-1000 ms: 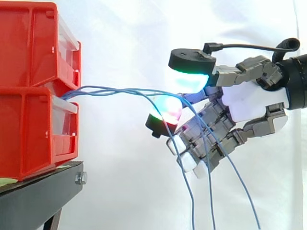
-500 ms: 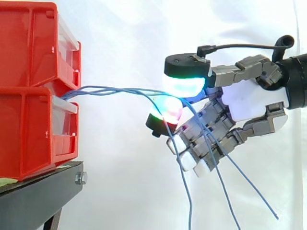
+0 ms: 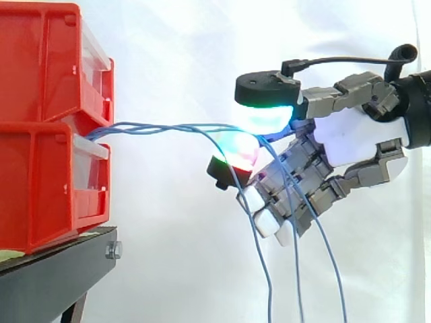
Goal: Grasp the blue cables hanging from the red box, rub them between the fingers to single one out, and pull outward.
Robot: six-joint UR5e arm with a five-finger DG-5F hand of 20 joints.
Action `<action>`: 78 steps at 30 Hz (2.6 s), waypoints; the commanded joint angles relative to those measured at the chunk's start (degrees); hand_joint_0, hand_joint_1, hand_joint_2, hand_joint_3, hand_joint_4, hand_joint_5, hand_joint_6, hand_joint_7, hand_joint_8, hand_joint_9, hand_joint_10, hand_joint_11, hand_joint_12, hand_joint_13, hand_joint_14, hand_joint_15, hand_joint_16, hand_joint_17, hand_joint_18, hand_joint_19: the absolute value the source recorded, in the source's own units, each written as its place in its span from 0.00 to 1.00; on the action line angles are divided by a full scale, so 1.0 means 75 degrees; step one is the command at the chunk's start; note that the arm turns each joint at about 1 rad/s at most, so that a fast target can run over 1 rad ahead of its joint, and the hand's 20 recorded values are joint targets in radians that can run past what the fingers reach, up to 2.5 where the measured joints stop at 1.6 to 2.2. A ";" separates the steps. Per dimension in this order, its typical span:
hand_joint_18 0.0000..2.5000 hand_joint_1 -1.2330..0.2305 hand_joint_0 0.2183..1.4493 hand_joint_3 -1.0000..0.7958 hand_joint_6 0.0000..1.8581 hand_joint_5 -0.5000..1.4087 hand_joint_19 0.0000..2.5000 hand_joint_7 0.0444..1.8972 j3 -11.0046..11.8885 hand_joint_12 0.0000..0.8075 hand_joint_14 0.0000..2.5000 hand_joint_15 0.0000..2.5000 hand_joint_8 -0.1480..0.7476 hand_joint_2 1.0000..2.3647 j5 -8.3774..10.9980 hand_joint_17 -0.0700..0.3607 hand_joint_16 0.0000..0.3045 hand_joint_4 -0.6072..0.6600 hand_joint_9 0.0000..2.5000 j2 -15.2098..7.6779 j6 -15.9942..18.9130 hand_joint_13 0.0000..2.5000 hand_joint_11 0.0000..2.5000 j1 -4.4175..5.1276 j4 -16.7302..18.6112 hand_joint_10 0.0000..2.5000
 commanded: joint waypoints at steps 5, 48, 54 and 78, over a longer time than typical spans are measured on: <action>0.29 0.29 0.37 0.59 0.51 0.17 0.16 0.62 0.0002 0.45 0.01 0.19 0.48 0.01 0.0044 0.42 0.16 0.41 0.33 0.0002 0.0055 0.33 0.20 0.0043 -0.0074 0.01; 0.28 0.46 0.31 0.31 0.49 0.18 0.19 0.50 -0.0022 0.43 0.01 0.20 0.47 0.00 0.0067 0.39 0.14 0.53 0.34 -0.0010 0.0441 0.33 0.20 0.0207 -0.0414 0.01; 0.28 0.48 0.31 0.31 0.49 0.19 0.19 0.52 -0.0022 0.44 0.01 0.20 0.47 0.00 0.0067 0.39 0.15 0.53 0.36 0.0002 0.0430 0.33 0.20 0.0231 -0.0402 0.01; 0.28 0.30 0.35 0.37 0.50 0.17 0.18 0.49 -0.0033 0.43 0.01 0.20 0.46 0.01 0.0079 0.39 0.15 0.55 0.32 0.0002 0.0430 0.33 0.20 0.0243 -0.0414 0.01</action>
